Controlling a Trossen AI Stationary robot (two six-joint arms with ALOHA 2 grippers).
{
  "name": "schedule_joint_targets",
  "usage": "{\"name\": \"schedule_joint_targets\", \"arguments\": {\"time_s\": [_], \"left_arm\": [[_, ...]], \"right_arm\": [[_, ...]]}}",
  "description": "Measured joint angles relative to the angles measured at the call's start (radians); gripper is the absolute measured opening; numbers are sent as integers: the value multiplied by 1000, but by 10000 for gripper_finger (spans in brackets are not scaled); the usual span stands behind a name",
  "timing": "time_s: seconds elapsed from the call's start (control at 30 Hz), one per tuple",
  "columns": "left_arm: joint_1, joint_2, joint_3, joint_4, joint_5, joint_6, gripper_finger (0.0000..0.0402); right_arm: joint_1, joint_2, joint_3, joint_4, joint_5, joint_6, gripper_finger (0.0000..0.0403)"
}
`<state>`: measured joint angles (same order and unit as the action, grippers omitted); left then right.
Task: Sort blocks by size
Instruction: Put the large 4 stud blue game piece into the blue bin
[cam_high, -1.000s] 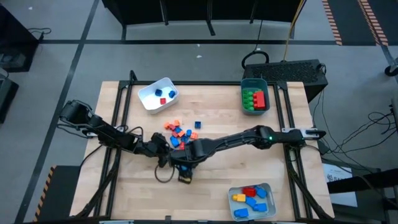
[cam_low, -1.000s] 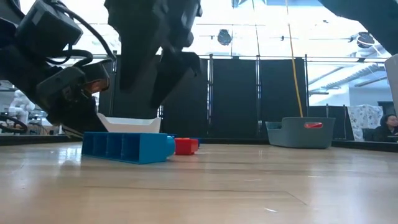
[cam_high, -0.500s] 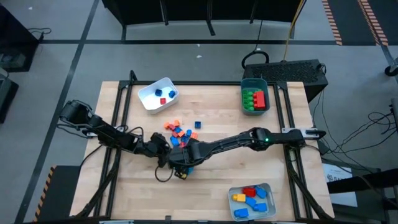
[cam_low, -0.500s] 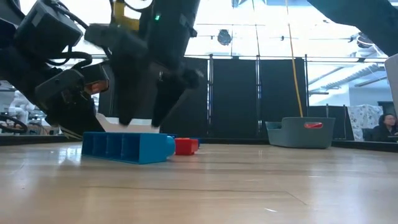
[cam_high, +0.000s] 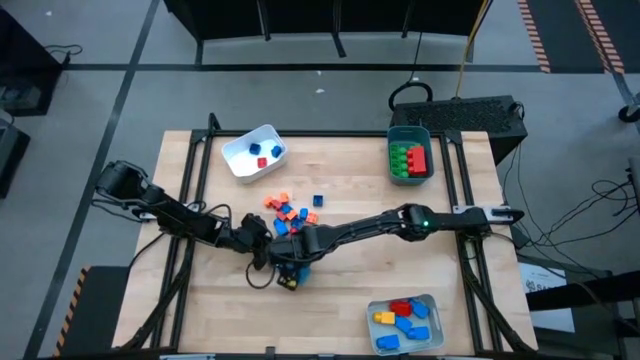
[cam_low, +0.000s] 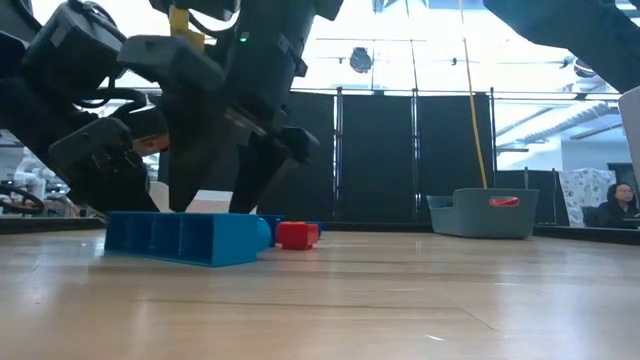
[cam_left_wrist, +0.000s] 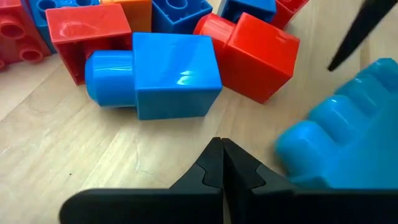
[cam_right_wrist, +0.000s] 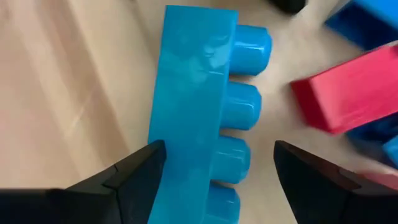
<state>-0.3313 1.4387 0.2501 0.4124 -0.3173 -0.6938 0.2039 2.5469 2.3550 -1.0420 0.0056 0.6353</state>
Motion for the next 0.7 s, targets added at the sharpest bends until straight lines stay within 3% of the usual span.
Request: {"name": "schedule_joint_targets", "arguments": {"time_s": [0.33,0.53,0.7], "left_arm": [[1,0,0,8,-3,0,2],[1,1,-1,17,-3,0,2],[1,1,-1,21,-4,0,2]], "right_arm": [[31,-19,0,53,-28,-72,286],[68,-19,0,16,83,-185,286],[74,-19,0,23,153,-172,286]]}}
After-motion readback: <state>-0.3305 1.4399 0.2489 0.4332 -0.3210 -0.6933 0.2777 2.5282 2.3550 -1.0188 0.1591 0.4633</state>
